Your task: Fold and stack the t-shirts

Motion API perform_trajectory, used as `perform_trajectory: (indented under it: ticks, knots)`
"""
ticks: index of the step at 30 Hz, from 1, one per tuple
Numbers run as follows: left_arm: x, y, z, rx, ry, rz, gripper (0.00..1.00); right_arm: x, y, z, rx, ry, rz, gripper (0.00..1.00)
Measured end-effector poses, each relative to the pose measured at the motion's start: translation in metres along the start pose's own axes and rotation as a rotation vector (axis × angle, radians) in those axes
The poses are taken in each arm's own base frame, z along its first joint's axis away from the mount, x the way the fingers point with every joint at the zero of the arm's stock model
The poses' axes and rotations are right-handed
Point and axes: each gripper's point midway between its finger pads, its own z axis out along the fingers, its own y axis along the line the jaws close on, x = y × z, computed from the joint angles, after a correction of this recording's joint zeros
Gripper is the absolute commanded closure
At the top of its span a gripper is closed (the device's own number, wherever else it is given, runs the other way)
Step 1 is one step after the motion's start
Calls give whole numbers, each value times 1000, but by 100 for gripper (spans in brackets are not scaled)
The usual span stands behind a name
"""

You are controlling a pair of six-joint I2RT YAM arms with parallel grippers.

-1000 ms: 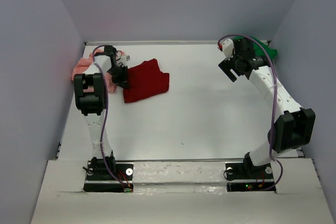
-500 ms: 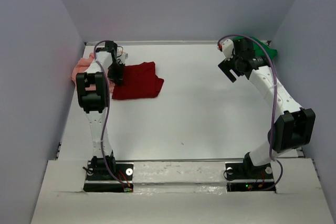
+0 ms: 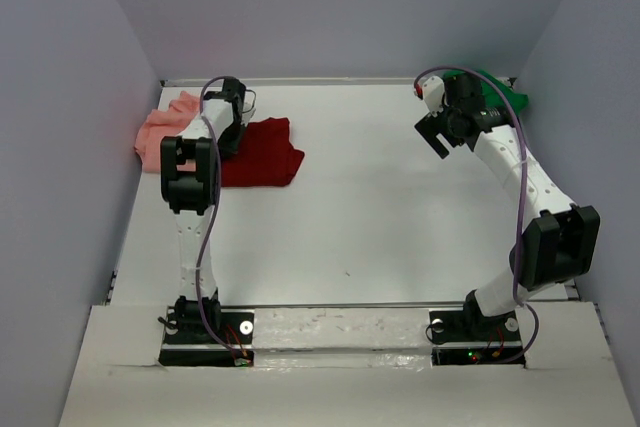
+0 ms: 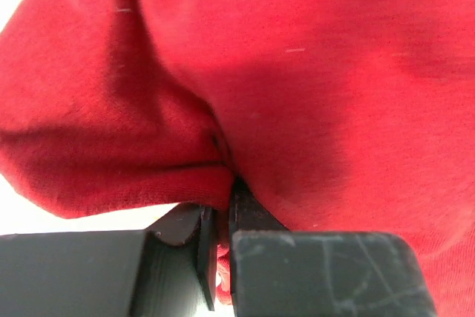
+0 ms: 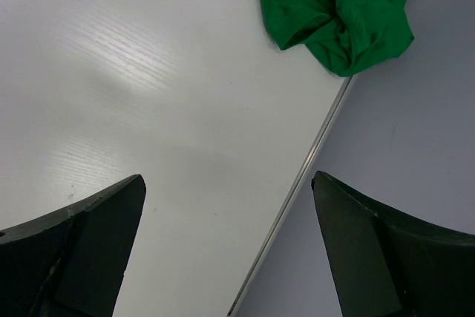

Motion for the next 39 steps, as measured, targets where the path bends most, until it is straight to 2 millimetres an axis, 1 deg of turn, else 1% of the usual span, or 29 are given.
perform_trajectory:
  ticks: [7, 12, 15, 20, 24, 29, 32, 39]
  knots:
    - [-3, -8, -4, -107, 16, 92, 100, 0, 1, 1, -6, 2, -1, 0]
    - [-9, -19, -11, -158, 10, 149, 100, 1, 2, 1, -10, 6, -3, 0]
    - [-13, -30, -15, -202, 8, 199, 100, 2, 2, 1, -11, 7, -3, 0]
    - [-13, -35, -22, -277, 15, 258, 100, 3, 3, 0, -13, 11, -5, 0]
    - [-10, -28, -24, -329, 21, 276, 100, 3, 3, 0, -13, 11, -5, 0]
    - [-2, -10, -30, -408, 35, 291, 100, 3, 3, 0, -14, 10, -5, 0]
    - [-3, 2, -34, -443, 32, 283, 100, 2, 3, 0, -15, 9, -5, 0]
    - [-10, 22, -51, -517, 13, 273, 100, 2, 5, 1, -23, 5, -4, 0]
